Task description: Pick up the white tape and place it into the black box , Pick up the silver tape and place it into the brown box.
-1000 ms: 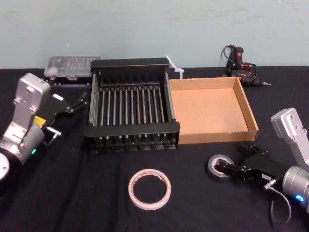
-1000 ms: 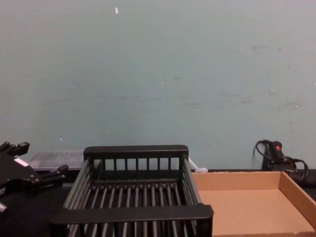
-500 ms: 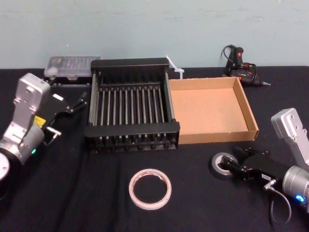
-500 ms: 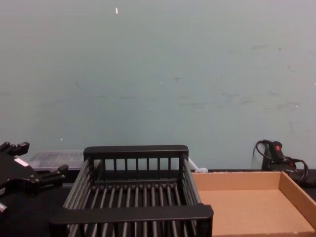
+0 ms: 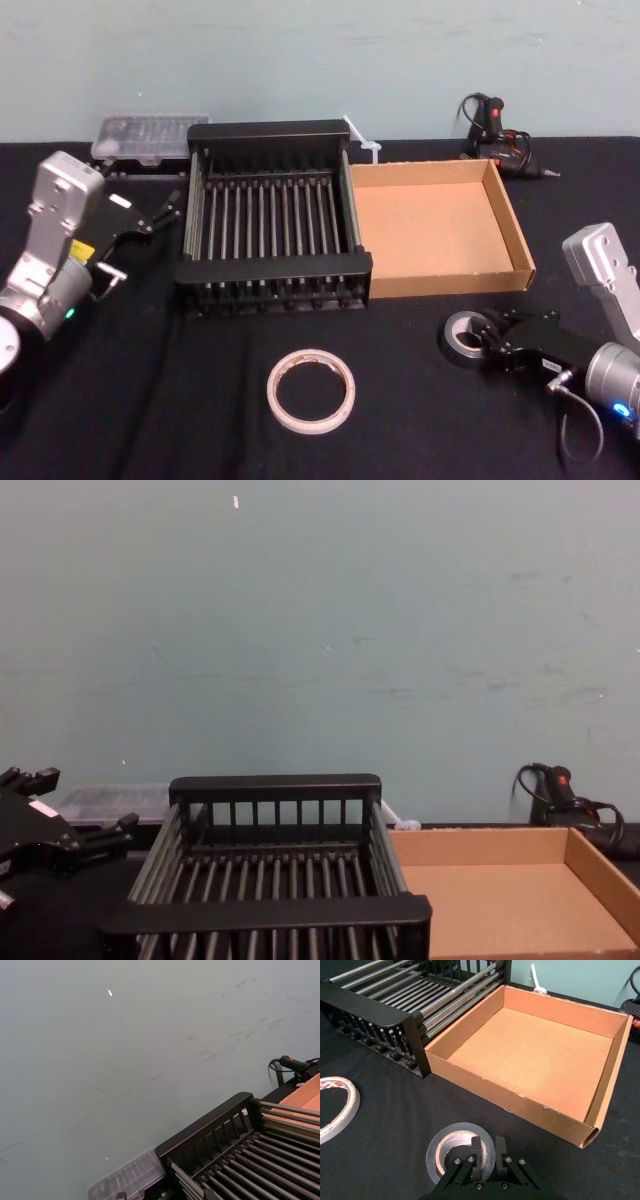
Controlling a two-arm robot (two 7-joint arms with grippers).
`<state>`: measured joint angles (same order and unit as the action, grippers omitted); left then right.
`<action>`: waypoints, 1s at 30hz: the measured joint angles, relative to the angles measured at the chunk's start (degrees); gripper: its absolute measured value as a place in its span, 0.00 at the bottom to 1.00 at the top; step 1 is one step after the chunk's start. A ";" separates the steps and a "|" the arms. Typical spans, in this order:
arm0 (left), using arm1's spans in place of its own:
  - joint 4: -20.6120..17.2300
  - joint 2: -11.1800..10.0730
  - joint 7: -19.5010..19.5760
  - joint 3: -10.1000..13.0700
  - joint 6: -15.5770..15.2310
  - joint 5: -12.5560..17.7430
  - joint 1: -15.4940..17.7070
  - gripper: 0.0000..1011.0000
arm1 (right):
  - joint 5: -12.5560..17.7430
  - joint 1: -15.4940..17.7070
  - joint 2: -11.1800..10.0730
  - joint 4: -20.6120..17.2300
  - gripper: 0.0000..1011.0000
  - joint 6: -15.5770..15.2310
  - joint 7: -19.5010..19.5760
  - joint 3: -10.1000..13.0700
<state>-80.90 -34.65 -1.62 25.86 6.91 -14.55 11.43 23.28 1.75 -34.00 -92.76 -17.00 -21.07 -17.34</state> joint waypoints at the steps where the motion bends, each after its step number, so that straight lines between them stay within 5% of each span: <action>1: 0.00 0.00 0.00 0.00 0.00 0.00 0.00 0.99 | 0.00 0.00 0.00 0.00 0.17 0.00 0.00 0.00; 14: 0.00 0.00 0.00 0.00 0.00 0.00 0.00 0.99 | -0.05 0.16 -0.23 0.02 0.17 1.60 -1.27 -0.07; 30: 0.00 0.00 0.00 0.00 0.00 0.00 0.00 0.99 | 2.93 4.31 0.17 -4.42 0.17 11.21 -2.03 4.16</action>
<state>-80.90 -34.65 -1.62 25.86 6.91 -14.55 11.43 26.22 6.06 -33.83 -97.18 -5.78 -23.09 -13.18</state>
